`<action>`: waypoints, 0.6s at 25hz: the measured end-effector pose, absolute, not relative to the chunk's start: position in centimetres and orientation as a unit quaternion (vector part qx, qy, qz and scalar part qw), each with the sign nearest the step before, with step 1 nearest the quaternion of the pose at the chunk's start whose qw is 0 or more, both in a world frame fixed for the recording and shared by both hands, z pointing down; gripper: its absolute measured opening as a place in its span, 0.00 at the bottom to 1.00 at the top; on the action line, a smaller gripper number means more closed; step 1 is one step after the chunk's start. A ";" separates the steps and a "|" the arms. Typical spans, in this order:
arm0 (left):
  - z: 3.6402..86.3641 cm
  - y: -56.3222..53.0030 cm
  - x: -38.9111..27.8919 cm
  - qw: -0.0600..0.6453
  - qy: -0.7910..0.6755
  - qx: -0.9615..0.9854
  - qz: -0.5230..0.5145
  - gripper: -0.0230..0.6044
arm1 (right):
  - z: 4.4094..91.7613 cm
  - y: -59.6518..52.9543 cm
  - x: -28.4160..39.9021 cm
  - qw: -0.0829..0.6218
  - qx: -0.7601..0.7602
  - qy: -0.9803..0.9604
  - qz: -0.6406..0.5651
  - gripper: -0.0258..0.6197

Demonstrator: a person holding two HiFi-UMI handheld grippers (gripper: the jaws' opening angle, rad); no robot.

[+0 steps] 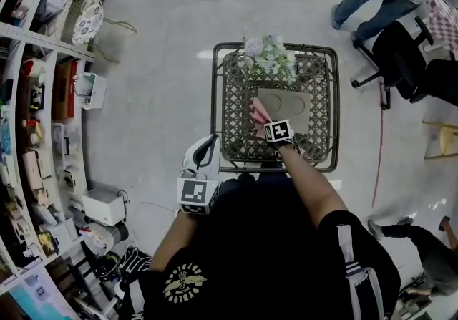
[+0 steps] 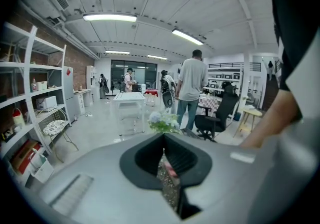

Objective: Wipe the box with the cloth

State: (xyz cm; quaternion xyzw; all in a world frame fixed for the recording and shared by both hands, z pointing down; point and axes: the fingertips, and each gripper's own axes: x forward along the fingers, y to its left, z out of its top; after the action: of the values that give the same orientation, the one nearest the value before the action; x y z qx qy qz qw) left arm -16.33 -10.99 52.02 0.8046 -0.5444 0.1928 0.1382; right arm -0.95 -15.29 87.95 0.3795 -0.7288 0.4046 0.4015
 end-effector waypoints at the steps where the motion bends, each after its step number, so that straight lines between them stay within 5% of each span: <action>1: 52.2 -11.0 -16.0 0.141 -0.541 0.807 0.191 0.04 | 88.0 -15.3 -0.4 0.403 0.384 -0.727 0.403 0.07; 15: 51.5 -13.2 -11.6 0.133 -0.515 0.826 0.187 0.04 | 88.0 -15.0 12.4 0.400 0.457 -0.676 0.418 0.07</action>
State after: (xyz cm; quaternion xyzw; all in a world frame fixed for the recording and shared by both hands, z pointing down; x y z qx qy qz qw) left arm -11.59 -13.23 51.45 0.8257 -0.5154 0.1866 0.1331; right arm 12.36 -14.96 87.95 0.4568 -0.6757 0.4181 0.3999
